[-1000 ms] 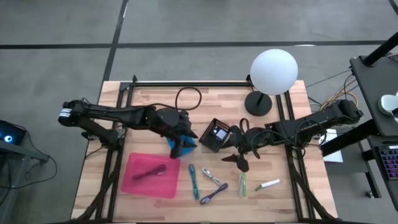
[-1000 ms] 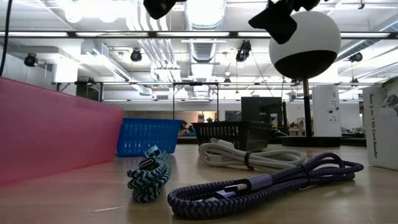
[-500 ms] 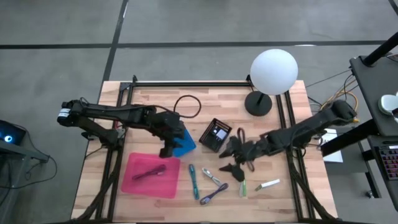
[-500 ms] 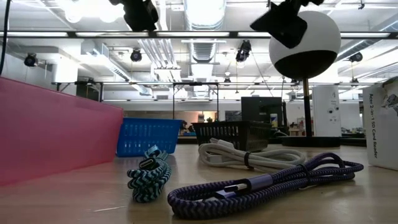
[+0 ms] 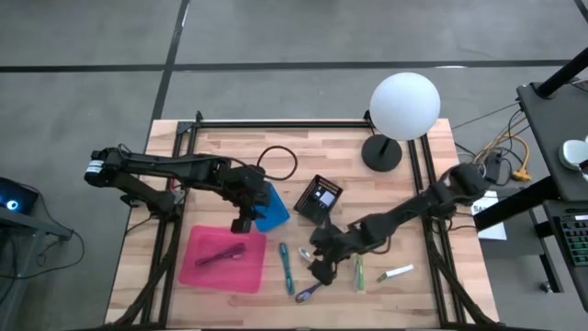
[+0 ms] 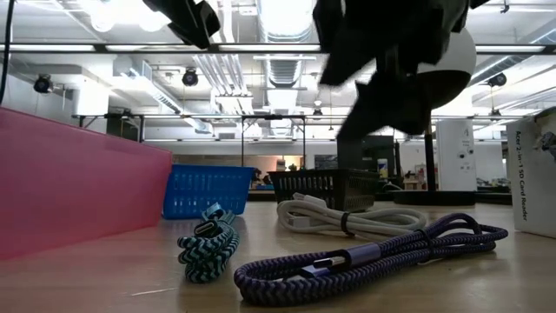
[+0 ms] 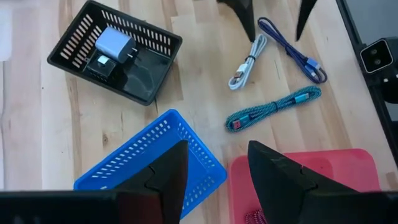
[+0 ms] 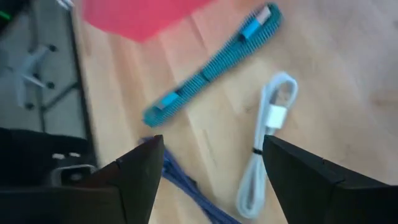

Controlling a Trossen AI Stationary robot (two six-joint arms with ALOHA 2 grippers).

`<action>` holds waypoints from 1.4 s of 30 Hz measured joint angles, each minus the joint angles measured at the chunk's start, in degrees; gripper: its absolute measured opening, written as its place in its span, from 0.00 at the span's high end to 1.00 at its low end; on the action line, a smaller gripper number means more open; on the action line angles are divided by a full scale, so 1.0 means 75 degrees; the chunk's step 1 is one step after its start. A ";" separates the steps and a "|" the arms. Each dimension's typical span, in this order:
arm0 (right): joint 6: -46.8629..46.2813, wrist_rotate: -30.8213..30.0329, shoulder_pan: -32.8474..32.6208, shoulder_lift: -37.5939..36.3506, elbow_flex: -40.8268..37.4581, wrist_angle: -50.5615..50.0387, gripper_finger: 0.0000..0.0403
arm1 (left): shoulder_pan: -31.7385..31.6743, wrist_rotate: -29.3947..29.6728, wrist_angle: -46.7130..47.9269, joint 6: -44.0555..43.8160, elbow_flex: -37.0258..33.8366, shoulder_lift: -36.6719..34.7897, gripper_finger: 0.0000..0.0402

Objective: Pick and place items into bin
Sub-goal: Put the white charger cable into the pink bin

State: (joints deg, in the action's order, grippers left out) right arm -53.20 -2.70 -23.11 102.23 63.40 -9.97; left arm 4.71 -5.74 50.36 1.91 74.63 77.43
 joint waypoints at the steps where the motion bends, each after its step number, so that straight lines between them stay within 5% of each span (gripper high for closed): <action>1: 0.0001 0.0005 -0.0019 0.0127 0.0112 -0.0114 0.37 | 0.0000 0.0000 -0.0013 0.0028 0.0000 0.0001 0.62; 20: 0.0713 -0.0043 -0.0339 0.1867 0.1403 -0.1405 0.42 | 0.0000 0.0026 -0.0028 0.0074 -0.0003 0.0015 0.62; 35: 0.0925 -0.0260 -0.0336 0.1715 0.1940 -0.1997 0.45 | 0.0000 0.0029 -0.0029 0.0071 -0.0003 0.0015 0.62; 42: 0.1352 -0.1064 -0.0358 0.1697 0.2068 -0.2825 0.44 | 0.0000 0.0029 -0.0041 0.0217 -0.0003 0.0015 0.62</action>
State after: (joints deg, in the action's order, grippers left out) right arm -43.06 -10.68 -25.80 114.95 78.91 -31.16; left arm 4.71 -5.52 50.05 3.54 74.61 77.54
